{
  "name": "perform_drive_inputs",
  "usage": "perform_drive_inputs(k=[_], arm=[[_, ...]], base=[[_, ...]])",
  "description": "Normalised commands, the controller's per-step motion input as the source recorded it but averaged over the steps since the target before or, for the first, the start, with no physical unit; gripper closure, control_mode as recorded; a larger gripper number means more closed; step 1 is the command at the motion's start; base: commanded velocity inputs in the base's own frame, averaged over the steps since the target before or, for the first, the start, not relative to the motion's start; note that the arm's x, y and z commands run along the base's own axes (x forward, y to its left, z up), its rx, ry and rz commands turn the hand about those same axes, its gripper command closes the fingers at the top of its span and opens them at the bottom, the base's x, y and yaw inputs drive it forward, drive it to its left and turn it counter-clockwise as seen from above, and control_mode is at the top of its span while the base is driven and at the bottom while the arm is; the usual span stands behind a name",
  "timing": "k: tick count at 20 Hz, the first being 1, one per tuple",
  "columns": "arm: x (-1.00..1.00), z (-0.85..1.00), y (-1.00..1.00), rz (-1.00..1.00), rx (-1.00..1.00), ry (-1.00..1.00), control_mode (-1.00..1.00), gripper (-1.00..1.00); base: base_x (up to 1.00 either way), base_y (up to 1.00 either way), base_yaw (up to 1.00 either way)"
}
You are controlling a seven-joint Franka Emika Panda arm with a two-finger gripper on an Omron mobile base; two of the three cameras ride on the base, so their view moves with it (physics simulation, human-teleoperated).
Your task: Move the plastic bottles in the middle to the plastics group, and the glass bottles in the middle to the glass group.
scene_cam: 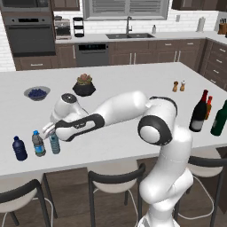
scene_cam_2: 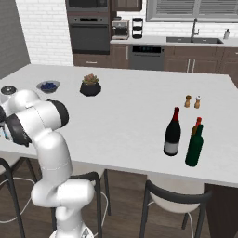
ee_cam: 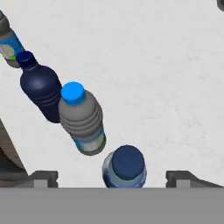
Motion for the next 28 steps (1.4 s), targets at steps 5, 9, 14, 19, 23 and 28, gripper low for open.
perform_drive_inputs(k=[5, 9, 14, 19, 23, 28], arm=[[-0.26, 0.49, -0.55, -0.05, 0.02, 0.00, -1.00, -1.00], [-0.50, 0.25, -0.94, -0.04, 0.00, 0.00, -1.00, -1.00], [-0.54, 0.09, -0.98, -0.09, -0.04, 0.00, -1.00, -1.00], [-0.59, 0.00, -0.99, -0.07, -0.09, 0.00, -1.00, -1.00], [-0.54, 0.00, -1.00, -0.07, -0.01, 0.00, -1.00, -1.00], [-0.51, 0.07, -1.00, -0.07, 0.00, 0.00, -1.00, -1.00]], base=[[0.00, 0.00, 0.00], [0.00, 0.00, 0.00], [0.00, 0.00, 0.00], [0.00, 0.00, 0.00], [0.00, 0.00, 0.00], [0.00, 0.00, 0.00]])
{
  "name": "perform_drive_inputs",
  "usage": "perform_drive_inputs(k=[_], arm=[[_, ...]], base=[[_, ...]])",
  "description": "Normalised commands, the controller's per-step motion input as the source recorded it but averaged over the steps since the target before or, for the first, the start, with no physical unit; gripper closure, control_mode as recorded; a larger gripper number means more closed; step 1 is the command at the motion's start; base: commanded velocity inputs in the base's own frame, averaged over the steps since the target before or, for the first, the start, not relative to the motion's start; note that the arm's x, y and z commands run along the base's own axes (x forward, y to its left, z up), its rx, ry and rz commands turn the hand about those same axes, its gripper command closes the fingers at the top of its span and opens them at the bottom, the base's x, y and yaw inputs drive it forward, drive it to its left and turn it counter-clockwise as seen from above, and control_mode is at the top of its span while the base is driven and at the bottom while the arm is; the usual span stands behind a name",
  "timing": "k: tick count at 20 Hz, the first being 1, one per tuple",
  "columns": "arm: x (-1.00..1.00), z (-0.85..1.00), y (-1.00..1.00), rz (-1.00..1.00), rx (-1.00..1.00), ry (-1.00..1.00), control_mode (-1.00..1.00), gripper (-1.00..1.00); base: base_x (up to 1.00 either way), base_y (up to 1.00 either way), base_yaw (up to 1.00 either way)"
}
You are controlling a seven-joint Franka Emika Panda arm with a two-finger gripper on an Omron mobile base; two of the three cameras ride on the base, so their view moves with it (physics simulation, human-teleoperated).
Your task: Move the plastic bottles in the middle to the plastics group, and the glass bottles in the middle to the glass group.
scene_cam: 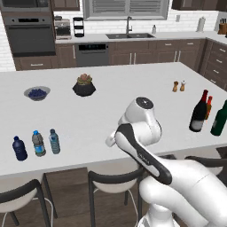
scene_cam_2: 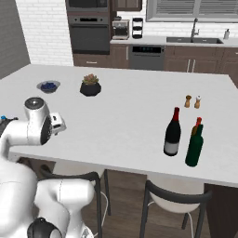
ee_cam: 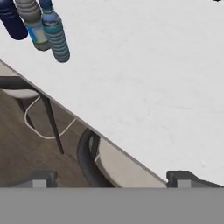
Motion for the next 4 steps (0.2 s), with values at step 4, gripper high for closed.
perform_drive_inputs(k=[4], arm=[[-0.53, 0.30, -0.96, -0.09, 0.01, 0.00, -1.00, -1.00]], base=[[0.00, 0.00, 0.00]])
